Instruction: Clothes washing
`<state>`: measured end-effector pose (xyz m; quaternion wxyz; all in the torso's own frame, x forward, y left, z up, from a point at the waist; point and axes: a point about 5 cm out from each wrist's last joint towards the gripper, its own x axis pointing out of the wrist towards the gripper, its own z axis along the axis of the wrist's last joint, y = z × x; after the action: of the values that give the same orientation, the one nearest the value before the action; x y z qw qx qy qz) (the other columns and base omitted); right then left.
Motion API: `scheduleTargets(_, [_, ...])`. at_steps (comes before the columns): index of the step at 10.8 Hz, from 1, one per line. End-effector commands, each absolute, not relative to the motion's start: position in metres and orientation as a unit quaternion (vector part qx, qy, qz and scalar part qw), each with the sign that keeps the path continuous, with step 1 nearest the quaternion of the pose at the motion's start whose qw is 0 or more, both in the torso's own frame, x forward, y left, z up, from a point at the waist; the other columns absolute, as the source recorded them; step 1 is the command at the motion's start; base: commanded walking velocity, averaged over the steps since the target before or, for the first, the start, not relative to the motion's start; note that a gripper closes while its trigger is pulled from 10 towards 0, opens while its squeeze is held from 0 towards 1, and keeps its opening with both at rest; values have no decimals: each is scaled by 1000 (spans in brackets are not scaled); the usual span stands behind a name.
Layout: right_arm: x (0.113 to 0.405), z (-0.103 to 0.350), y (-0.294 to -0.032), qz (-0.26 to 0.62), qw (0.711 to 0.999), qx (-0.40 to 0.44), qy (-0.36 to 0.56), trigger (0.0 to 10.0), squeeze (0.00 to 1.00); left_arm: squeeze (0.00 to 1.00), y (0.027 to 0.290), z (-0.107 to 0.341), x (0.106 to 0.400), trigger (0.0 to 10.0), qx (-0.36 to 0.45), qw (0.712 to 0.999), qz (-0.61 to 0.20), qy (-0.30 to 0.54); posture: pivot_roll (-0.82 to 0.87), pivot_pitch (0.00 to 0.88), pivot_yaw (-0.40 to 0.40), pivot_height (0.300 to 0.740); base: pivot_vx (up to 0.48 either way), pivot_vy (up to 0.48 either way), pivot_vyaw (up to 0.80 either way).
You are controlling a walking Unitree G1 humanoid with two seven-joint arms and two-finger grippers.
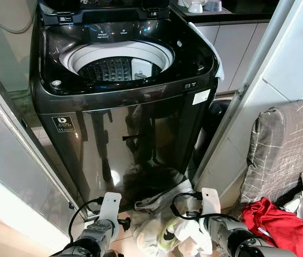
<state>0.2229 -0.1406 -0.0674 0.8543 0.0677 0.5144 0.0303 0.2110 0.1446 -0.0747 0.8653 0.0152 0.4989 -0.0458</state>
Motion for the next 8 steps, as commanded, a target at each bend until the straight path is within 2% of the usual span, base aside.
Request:
scheduleTargets(1, [226,-66,-145,28,859,60,507,10000,0,0,145,-77,208,10000,16,862,-44,505,-98,0,-28,732,0,0,0])
scheduleTargets(8, [227,-65,-146,26,860,59,506,10000,0,0,145,-76,209,10000,22,862,-47,504,-107,0,-21,732,0,0,0])
